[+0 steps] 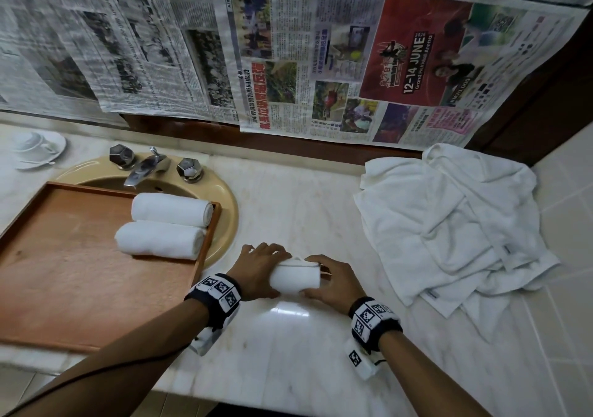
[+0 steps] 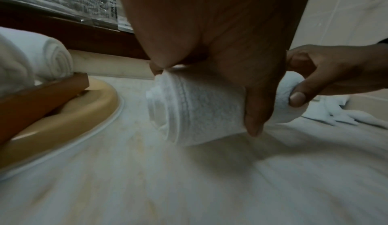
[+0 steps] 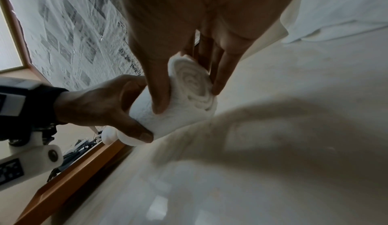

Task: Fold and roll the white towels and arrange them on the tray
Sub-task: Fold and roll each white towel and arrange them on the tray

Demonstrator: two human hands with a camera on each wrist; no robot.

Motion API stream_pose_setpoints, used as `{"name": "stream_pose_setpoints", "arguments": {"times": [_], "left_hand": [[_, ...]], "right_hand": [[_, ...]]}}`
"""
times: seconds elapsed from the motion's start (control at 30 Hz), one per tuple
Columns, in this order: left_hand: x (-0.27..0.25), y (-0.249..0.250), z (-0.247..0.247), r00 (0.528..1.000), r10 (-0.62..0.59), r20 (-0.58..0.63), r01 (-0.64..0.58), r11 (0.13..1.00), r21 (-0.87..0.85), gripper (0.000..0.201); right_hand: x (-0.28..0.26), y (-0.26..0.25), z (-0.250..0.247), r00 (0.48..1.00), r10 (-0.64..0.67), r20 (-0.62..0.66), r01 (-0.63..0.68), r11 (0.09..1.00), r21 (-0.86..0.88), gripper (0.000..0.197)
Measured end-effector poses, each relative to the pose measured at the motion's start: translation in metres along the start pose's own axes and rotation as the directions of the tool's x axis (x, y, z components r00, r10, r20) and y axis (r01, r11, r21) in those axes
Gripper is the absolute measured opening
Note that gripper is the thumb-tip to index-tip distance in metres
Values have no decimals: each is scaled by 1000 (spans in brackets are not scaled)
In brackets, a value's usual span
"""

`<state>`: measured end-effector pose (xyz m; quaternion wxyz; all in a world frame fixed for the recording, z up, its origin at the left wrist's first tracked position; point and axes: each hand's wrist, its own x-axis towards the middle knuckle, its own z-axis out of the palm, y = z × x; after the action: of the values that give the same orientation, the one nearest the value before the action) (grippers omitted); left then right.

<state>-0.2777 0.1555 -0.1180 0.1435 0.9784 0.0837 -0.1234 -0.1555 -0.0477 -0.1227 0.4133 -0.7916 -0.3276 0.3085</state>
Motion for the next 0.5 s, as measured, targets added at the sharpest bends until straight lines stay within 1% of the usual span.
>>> {"name": "stream_pose_setpoints", "arguments": {"times": [0.2, 0.3, 0.4, 0.5], "left_hand": [[-15, 6, -24, 998, 60, 19, -58, 996, -70, 84], [-25, 11, -38, 998, 57, 30, -53, 989, -139, 83], [-37, 13, -47, 998, 65, 4, -63, 984, -167, 83], [-50, 5, -51, 998, 57, -16, -59, 982, -182, 82]], "right_hand": [[-14, -12, -8, 998, 57, 10, -58, 996, 74, 61], [-25, -21, -10, 998, 64, 12, -65, 992, 111, 60], [-38, -30, -6, 999, 42, -13, -39, 987, 157, 62], [-52, -37, -6, 999, 16, -45, -8, 984, 180, 61]]}}
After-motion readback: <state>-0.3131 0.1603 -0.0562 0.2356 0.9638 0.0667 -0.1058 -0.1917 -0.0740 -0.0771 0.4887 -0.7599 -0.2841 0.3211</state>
